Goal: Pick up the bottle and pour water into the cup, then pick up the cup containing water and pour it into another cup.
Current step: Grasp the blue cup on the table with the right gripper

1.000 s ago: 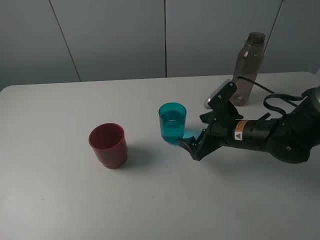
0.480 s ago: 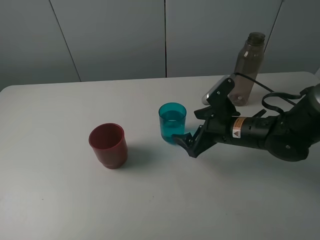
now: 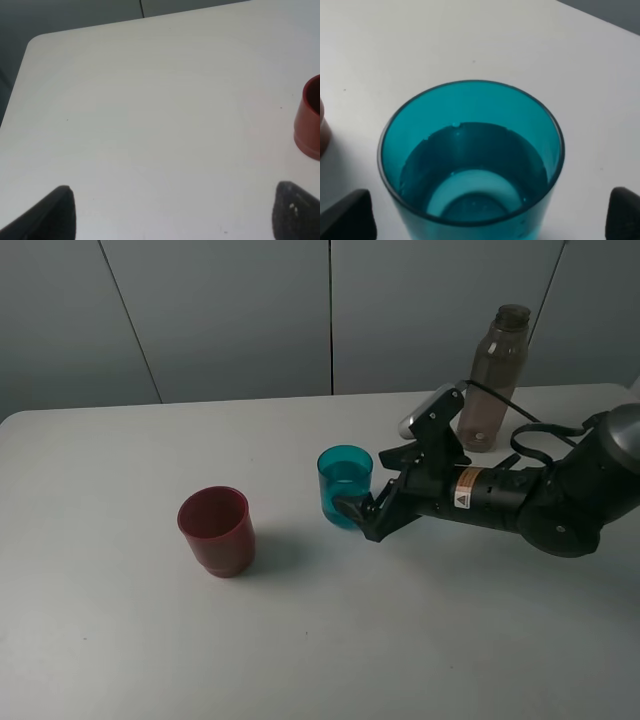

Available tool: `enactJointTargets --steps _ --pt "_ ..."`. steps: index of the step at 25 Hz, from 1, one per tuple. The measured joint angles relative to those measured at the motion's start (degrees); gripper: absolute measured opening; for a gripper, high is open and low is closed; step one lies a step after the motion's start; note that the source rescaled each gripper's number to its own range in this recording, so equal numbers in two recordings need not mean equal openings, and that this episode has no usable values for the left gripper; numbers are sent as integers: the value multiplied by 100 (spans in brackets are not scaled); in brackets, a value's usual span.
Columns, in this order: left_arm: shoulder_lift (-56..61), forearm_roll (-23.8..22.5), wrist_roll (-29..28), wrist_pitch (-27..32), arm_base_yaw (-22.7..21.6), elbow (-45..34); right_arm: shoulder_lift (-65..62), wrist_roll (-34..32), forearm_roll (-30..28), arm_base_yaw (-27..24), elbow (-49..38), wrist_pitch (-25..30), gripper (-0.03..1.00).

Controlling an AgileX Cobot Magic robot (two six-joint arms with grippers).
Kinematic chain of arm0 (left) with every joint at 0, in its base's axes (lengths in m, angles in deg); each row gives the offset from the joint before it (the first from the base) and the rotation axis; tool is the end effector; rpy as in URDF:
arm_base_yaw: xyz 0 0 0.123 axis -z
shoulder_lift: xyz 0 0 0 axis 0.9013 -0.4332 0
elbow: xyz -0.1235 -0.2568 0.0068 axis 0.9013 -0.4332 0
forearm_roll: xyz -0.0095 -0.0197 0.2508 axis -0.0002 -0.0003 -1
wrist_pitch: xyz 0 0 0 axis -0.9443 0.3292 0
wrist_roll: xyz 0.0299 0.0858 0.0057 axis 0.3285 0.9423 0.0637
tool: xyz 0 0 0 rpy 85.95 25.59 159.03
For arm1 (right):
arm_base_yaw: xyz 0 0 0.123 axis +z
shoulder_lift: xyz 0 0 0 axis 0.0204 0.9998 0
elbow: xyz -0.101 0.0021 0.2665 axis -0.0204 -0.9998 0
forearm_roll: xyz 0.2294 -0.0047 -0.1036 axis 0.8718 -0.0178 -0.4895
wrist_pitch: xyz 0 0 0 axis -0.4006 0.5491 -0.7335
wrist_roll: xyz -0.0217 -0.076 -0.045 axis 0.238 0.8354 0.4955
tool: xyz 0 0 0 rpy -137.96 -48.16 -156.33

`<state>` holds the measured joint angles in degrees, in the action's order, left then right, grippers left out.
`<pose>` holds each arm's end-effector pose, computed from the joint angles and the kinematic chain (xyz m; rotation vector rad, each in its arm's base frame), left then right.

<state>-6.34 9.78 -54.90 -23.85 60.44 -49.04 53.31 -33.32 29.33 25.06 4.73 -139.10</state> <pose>-0.0078 -0.0051 0.2792 0.1041 2.0542 0.0748 0.2617 0.1526 0.0811 -0.8499 1.9057 0.5255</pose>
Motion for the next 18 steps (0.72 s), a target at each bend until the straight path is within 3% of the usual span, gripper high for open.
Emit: enactJointTargets --steps 18 --pt "0 0 0 0 0 0 566 -124 -112 80 418 -24 99"
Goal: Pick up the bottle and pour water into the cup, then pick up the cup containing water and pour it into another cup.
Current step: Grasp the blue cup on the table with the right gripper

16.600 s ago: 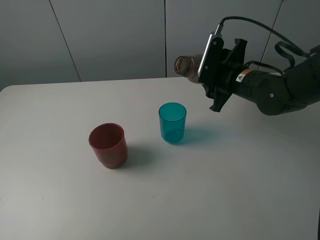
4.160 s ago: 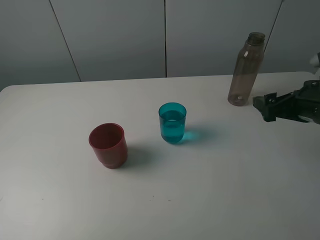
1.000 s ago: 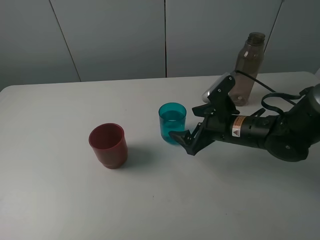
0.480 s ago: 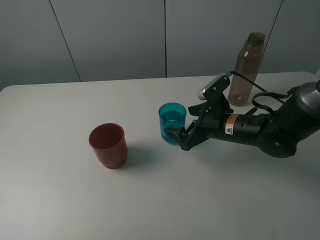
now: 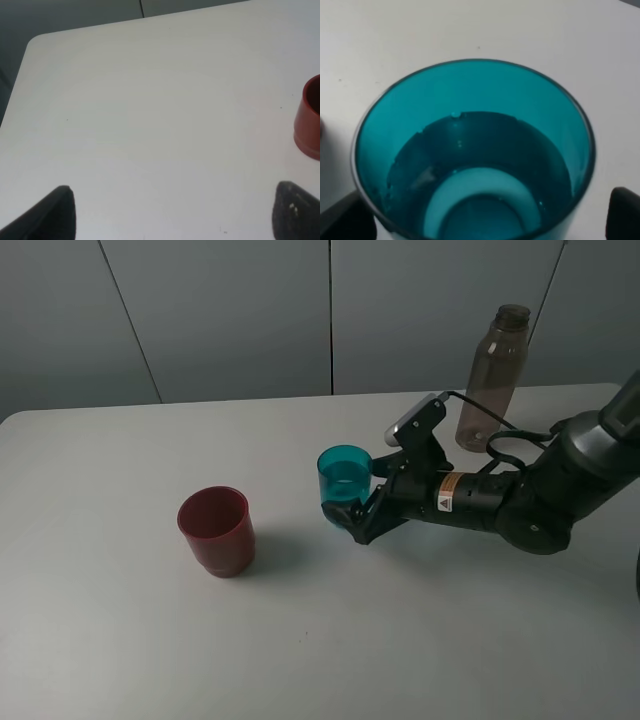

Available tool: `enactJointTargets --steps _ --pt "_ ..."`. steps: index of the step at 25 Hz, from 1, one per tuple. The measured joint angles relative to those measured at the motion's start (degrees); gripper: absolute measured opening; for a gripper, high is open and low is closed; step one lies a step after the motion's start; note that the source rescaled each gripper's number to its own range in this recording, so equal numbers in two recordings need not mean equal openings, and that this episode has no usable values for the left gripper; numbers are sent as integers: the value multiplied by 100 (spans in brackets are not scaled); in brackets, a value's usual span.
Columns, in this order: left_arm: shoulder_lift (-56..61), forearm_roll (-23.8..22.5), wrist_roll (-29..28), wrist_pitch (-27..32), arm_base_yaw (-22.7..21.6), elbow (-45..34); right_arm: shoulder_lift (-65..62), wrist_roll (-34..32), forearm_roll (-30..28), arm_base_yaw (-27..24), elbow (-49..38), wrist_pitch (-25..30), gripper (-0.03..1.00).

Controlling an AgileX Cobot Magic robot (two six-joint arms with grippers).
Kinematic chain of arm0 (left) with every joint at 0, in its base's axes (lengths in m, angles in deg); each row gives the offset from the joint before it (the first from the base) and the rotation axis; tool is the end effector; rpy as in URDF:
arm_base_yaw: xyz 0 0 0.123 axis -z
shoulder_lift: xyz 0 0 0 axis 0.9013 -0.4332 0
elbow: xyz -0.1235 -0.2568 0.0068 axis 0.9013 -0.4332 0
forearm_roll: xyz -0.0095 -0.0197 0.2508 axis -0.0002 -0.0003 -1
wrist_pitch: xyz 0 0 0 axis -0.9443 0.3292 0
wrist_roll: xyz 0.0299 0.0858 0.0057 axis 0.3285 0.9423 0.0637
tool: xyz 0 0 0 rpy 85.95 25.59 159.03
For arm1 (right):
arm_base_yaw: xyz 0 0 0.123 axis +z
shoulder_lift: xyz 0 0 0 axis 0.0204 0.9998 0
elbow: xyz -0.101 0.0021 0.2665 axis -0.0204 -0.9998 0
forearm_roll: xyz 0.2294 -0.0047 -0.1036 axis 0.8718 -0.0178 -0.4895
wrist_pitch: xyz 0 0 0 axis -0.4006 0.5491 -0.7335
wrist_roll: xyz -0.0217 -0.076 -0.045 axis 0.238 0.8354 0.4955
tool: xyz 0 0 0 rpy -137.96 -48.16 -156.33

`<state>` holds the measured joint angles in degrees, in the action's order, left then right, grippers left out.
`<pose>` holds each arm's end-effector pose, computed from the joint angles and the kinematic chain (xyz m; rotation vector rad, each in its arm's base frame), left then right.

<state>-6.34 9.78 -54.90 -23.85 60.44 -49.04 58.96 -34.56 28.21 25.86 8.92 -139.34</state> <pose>-0.0078 -0.0051 0.2792 0.1041 2.0542 0.0748 0.2728 0.1638 0.0613 -0.8682 1.9276 0.5588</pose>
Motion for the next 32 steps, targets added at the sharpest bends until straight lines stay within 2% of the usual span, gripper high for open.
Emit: enactJointTargets --steps 13,32 --pt "0 0 0 0 0 0 402 -9 0 34 118 -475 99" --pt "0 0 0 0 0 0 489 14 11 34 423 -551 99"
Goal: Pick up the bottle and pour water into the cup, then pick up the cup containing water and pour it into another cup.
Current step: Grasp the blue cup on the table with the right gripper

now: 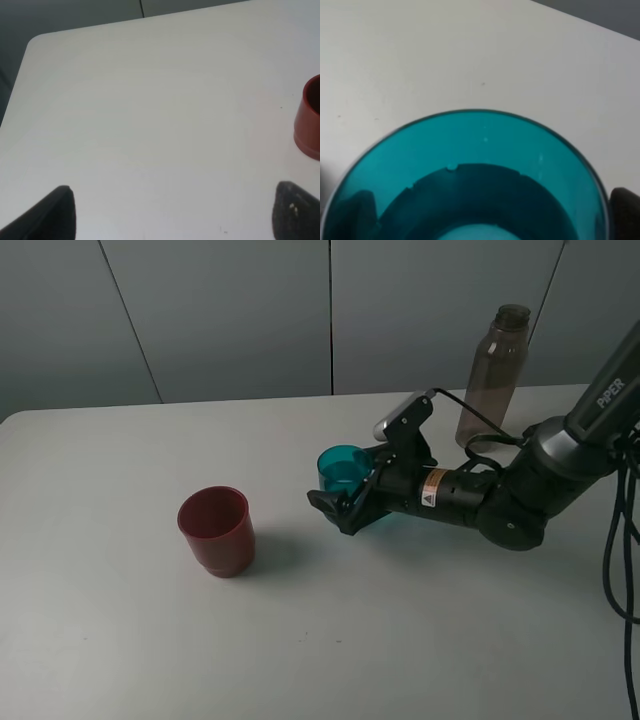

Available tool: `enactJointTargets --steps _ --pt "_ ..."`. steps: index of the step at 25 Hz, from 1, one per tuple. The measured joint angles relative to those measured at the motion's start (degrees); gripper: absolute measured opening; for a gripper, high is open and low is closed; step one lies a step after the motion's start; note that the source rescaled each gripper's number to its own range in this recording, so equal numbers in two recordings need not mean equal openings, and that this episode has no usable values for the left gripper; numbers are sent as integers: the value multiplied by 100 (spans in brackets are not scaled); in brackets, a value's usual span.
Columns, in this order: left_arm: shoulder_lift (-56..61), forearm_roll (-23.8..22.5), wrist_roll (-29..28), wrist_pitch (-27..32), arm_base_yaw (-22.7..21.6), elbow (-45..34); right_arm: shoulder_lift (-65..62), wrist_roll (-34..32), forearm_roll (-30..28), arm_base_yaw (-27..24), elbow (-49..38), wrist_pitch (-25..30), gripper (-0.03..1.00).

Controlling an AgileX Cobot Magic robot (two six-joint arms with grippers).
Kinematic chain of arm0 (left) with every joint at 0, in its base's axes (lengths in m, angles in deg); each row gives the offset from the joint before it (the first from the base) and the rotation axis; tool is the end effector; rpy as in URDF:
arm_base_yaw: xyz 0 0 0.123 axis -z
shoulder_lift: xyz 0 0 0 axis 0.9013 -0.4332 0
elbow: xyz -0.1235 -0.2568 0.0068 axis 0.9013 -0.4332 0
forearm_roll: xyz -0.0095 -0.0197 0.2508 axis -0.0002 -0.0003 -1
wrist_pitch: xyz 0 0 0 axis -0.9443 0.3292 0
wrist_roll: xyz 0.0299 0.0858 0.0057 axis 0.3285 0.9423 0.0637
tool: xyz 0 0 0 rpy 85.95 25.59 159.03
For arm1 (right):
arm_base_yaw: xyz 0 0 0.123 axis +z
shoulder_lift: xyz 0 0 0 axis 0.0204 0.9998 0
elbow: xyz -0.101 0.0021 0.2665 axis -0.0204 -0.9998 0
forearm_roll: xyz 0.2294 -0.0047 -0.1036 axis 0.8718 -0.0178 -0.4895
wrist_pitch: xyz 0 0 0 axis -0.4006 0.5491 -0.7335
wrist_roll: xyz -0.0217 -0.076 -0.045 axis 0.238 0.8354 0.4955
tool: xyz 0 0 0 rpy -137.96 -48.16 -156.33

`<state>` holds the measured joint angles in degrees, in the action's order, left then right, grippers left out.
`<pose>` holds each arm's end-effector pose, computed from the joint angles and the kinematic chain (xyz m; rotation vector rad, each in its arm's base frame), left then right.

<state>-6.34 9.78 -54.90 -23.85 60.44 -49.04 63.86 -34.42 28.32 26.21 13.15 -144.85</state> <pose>-0.0078 -0.0051 0.2792 0.1041 2.0542 0.0748 0.2873 0.1753 0.0517 -0.8427 1.8487 0.6056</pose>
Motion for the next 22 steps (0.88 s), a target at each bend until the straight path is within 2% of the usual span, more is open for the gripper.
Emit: enactJointTargets --steps 22 --pt "0 0 -11 0 0 0 120 0 34 0 141 110 99"
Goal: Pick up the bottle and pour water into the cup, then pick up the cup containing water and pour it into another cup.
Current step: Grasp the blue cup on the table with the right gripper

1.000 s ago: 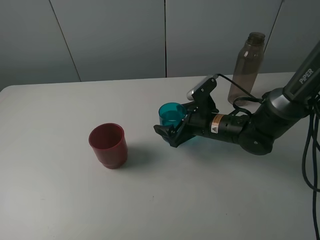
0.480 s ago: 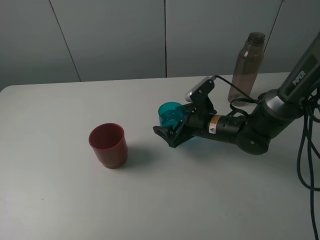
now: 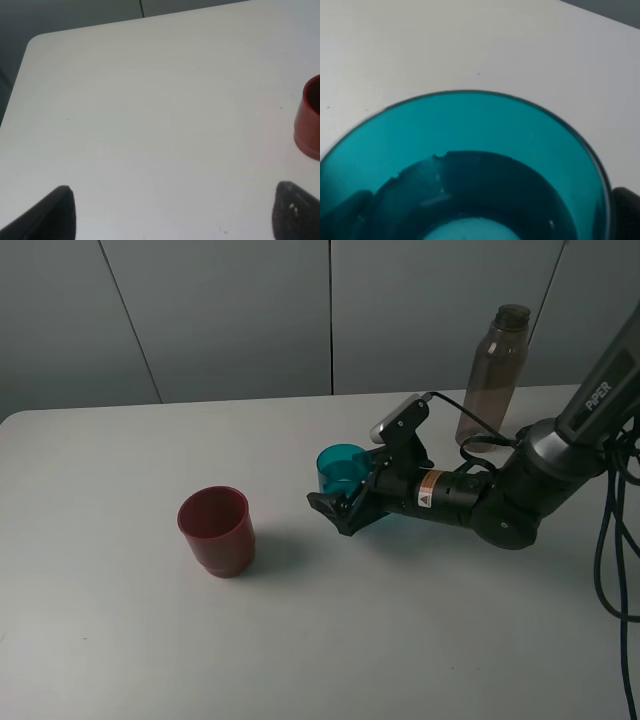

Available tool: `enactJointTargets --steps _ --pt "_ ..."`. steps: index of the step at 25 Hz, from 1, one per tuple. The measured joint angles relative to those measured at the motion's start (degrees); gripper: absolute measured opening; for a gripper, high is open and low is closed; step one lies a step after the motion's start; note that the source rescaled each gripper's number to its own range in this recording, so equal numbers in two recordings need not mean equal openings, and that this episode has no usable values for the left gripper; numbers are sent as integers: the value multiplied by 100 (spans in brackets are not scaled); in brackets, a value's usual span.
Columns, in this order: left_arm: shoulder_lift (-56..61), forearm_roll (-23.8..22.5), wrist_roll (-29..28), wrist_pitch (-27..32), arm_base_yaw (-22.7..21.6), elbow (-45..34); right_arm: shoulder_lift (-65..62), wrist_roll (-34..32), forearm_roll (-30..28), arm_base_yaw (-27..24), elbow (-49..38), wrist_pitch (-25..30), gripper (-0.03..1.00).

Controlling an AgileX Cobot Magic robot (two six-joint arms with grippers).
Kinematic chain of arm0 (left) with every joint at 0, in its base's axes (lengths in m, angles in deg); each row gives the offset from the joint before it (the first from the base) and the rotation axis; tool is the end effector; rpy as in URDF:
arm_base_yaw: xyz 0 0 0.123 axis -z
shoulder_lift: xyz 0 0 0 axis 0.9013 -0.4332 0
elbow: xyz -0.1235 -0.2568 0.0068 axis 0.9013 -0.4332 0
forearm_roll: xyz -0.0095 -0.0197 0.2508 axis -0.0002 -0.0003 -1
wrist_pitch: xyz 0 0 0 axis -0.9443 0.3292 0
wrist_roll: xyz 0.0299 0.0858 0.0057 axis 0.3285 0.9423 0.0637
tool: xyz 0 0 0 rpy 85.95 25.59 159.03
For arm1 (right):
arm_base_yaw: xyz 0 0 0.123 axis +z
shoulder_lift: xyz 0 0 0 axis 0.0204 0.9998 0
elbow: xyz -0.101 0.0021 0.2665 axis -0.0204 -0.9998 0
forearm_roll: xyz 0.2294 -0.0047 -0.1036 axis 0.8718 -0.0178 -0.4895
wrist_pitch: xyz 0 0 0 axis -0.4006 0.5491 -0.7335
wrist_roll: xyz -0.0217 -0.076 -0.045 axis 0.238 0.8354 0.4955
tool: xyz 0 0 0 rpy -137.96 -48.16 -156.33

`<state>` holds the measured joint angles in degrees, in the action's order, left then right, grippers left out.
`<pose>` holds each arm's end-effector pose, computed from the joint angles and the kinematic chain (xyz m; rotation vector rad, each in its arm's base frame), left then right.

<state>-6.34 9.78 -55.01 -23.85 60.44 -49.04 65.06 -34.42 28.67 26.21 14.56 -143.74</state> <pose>-0.0078 -0.0051 0.2792 0.1021 2.0543 0.0736 0.2922 0.1766 0.0465 -0.8424 1.8647 0.5939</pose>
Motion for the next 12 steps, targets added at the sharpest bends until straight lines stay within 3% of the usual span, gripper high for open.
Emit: enactJointTargets --steps 12 --pt "0 0 0 0 0 0 0 0 67 0 0 -2 99"
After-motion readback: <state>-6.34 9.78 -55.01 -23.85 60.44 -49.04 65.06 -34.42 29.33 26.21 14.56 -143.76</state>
